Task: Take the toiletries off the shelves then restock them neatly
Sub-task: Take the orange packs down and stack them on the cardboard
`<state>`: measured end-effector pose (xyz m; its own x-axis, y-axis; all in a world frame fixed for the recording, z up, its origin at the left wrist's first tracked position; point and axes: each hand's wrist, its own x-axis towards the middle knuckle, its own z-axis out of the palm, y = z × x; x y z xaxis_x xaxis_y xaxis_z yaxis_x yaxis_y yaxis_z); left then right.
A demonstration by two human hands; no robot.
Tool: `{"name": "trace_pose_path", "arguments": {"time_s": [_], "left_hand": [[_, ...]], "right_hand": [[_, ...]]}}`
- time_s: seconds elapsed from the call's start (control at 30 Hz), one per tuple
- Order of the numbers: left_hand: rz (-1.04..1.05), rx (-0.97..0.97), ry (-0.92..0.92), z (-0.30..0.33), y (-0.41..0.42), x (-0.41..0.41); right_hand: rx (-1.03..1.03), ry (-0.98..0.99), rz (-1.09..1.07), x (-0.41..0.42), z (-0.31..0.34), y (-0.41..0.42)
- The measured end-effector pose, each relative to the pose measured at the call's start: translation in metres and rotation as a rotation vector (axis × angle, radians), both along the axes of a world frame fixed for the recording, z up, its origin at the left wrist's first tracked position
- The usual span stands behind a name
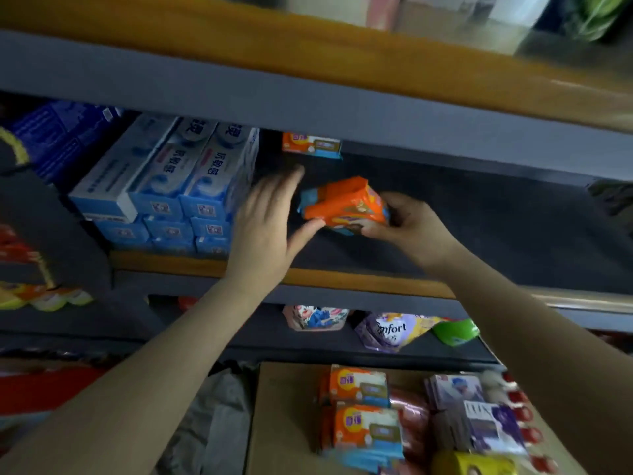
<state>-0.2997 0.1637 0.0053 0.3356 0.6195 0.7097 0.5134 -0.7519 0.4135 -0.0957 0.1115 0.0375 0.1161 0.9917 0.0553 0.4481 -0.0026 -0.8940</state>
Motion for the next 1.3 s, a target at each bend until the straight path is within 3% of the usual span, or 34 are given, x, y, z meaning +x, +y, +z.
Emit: {"name": "trace_pose_path", "arguments": {"time_s": [0.13,0.23,0.33,0.4,0.47,0.57,0.7,0.77,0.87,1.0,1.03,1.17,1.3], "left_hand": [[-0.147,-0.051,0.001,0.016,-0.028,0.003],[-0.194,-0.23,-0.033,0.014,-0.049,0.0],[-0.218,-0.523,-0.15,0.005,-0.063,-0.004],[-0.285,-0.725,-0.228,0.0,-0.071,-0.004],[-0.384,-0.889,-0.324,-0.005,-0.079,-0.003],[-0.496,-1.176,-0.445,-0.007,-0.093,0.001],[-0.46,-1.492,-0.366,-0.02,-0.115,0.004],[-0.41,-1.683,-0.438,-0.028,-0.125,0.008],[-0.303,-1.888,-0.443,-0.035,-0.135,0.014],[-0.112,-1.846,-0.209,-0.052,-0.141,0.025],[-0.08,-1.796,-0.131,-0.057,-0.143,0.027],[-0.032,-1.635,-0.003,-0.077,-0.158,0.035],[0.031,-1.503,0.052,-0.099,-0.162,0.036]], "right_hand": [[-0.04,0.034,0.034,-0.004,0.012,-0.035],[0.018,-0.228,-0.008,-0.001,0.021,-0.062],[0.227,-0.563,0.001,-0.011,0.032,-0.089],[0.306,-0.641,0.013,-0.021,0.036,-0.103],[0.314,-0.589,0.004,-0.026,0.038,-0.113],[0.115,-0.389,-0.137,-0.024,0.041,-0.117],[-0.304,-0.065,-0.252,-0.014,0.028,-0.127],[-0.45,0.08,-0.245,-0.011,0.021,-0.137],[-0.6,0.095,-0.244,0.0,-0.003,-0.147],[-0.692,0.097,-0.06,0.008,-0.058,-0.167],[-0.694,0.019,0.023,0.008,-0.073,-0.172],[-0.544,-0.62,0.255,0.007,-0.119,-0.181],[-0.525,-0.799,0.218,0.009,-0.148,-0.169]]}}
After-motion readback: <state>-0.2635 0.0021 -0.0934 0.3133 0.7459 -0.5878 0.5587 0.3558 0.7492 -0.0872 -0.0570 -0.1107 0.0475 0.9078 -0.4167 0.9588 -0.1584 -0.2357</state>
